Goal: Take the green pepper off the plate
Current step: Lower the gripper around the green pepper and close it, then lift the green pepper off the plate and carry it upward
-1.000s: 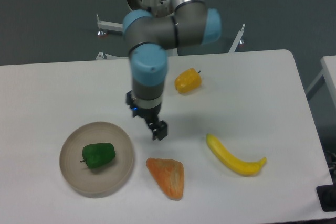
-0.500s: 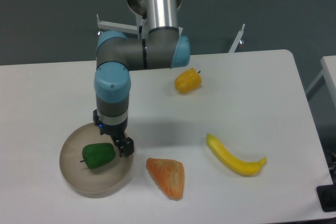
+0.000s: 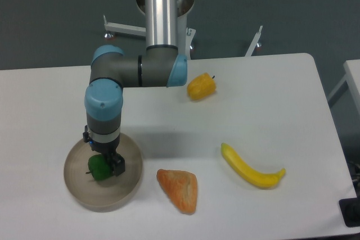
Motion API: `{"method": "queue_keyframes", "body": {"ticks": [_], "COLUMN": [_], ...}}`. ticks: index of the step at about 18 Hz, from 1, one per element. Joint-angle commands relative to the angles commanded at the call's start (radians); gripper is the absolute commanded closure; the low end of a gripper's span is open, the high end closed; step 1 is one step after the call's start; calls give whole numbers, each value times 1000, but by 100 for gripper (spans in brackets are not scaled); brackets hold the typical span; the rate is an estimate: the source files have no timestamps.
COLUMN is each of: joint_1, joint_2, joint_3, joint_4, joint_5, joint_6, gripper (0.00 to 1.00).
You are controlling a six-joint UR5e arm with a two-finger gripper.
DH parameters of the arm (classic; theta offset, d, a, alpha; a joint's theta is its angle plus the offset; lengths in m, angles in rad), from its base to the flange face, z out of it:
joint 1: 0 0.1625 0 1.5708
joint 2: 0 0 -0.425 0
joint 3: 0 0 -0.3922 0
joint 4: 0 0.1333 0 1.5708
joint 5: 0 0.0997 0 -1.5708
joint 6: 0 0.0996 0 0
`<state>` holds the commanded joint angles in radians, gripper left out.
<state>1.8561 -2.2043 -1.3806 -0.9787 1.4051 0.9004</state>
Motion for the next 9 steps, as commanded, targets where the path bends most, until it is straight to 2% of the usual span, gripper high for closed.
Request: {"method": "queue_keyframes", "body": {"ticks": [1,2,6,7,9], "joint_1": [0,0,0,0,3], "joint_2": [2,2,8,14,43], "joint_3": [0,-5,-2,0,0], "joint_4": [-2,-2,-6,-8,-18], "joint_5": [0,0,-3,-5,-2], "joint_6": [0,-5,-23,-23,-23], "gripper": [6,29,75,78,78]}}
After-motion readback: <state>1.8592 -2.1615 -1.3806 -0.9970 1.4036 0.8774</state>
